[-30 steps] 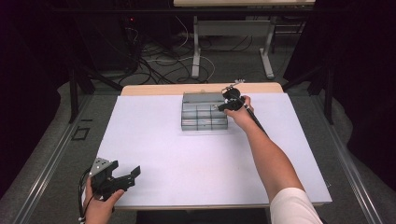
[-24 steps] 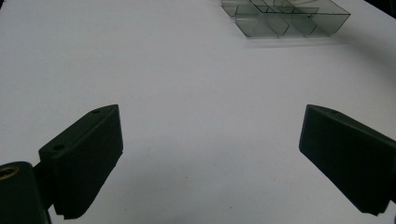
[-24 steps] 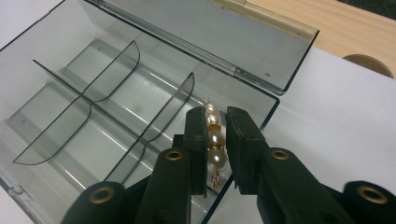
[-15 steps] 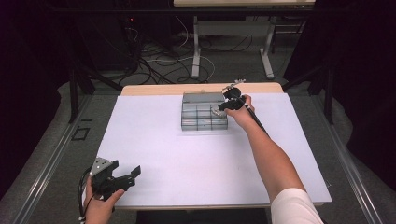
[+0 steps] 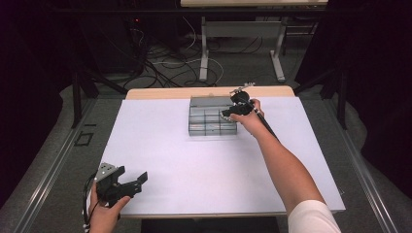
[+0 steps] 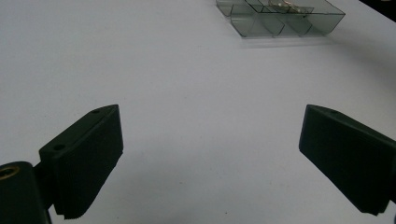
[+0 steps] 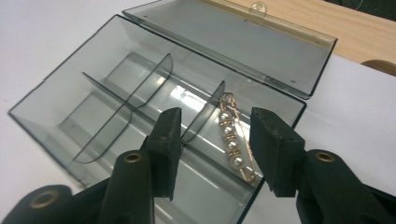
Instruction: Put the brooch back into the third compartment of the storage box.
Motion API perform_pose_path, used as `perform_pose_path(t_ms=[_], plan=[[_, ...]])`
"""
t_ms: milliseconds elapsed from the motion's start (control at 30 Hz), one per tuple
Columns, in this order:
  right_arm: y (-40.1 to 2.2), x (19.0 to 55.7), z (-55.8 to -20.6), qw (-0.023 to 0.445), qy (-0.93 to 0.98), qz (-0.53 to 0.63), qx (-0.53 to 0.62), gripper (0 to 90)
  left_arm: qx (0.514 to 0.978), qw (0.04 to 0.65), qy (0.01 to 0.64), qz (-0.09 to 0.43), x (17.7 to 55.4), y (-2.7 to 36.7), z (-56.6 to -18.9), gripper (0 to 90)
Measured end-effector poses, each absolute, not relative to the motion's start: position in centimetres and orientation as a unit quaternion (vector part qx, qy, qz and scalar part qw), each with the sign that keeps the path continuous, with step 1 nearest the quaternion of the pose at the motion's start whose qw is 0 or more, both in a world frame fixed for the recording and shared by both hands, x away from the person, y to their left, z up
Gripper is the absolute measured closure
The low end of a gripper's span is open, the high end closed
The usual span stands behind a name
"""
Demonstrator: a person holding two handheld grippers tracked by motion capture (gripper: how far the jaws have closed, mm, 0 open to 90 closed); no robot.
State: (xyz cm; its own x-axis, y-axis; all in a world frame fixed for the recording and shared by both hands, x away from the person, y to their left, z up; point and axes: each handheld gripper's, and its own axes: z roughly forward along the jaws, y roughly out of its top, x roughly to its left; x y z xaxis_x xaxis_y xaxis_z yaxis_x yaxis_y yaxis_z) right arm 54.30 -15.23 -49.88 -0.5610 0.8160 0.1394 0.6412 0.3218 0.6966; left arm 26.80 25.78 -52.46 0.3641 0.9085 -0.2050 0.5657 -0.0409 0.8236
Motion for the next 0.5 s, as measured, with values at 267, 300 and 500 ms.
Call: perform_pose_path(t_ms=[267, 300, 500], plan=[[-14.6, 53.0, -49.2, 0.109, 0.815, 0.361, 0.440, 46.6, 0.706, 0.443, 0.521, 0.187, 27.1, 25.3, -52.5, 6.8], [-14.5, 52.9, -49.1, 0.109, 0.816, 0.363, 0.437, 46.6, 0.707, 0.443, 0.518, 0.189, 27.2, 25.3, -52.5, 6.8], [-13.8, 51.8, -48.5, 0.100, 0.814, 0.368, 0.438, 44.2, 0.711, 0.443, 0.513, 0.188, 27.4, 24.8, -52.6, 6.8]])
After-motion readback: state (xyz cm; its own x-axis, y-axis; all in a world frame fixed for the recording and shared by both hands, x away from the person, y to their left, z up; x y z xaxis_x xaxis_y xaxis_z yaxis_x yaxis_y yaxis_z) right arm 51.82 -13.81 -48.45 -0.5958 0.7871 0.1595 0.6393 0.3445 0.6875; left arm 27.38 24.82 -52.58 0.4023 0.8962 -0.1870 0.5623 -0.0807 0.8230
